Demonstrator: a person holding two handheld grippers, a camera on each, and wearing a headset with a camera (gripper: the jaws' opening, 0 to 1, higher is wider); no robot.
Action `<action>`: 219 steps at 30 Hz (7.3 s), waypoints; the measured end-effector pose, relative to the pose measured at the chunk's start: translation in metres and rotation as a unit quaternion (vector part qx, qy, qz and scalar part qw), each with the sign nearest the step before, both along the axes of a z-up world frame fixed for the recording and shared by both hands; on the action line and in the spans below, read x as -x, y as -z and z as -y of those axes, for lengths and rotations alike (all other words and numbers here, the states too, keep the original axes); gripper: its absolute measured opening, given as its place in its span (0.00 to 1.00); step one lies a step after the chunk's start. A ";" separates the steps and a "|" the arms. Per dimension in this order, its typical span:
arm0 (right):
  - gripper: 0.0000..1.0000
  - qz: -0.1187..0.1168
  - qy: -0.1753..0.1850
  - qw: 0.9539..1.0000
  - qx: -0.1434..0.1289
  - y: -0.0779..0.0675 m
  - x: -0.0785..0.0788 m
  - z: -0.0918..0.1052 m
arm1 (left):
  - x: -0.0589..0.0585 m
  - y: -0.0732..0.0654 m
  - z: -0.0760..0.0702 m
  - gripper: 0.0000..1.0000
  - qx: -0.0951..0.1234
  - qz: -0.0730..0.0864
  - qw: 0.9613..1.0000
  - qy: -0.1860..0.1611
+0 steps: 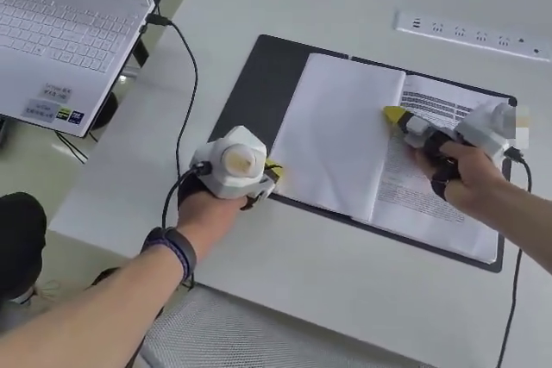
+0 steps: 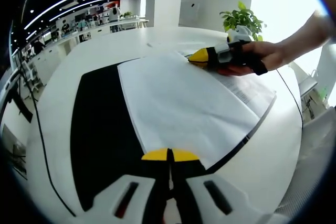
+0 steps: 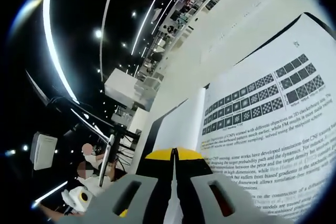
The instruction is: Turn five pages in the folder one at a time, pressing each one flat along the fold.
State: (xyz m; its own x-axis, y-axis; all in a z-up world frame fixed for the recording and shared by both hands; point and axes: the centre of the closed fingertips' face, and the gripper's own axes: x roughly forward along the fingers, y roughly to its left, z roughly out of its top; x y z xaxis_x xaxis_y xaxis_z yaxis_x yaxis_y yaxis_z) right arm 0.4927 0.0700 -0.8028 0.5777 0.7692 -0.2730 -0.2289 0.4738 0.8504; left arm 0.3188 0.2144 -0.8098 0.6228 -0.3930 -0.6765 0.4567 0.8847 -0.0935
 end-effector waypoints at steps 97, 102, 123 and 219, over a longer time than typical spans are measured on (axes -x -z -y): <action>0.00 0.018 -0.160 0.987 0.013 -0.019 0.203 -0.023 | 0.010 -0.008 0.008 0.00 0.002 -0.006 1.000 0.002; 0.00 0.018 -0.170 0.985 0.018 -0.011 0.206 -0.018 | 0.006 -0.002 0.006 0.00 0.003 -0.005 1.000 0.002; 0.00 0.013 -0.156 0.986 0.048 -0.001 0.201 -0.011 | 0.002 0.010 0.003 0.00 -0.010 -0.030 0.999 0.005; 0.72 0.157 0.011 0.954 0.257 -0.106 0.259 0.181 | 0.080 -0.158 -0.027 0.75 0.069 0.090 0.990 -0.079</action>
State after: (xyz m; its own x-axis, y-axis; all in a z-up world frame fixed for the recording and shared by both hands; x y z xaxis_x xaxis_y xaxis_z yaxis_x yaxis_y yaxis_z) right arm 0.2334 -0.1105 -0.6968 0.7079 0.5668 -0.4215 -0.4187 0.8173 0.3958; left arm 0.2392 0.2414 -0.6518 0.7892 -0.3620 -0.4961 0.3333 0.9310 -0.1490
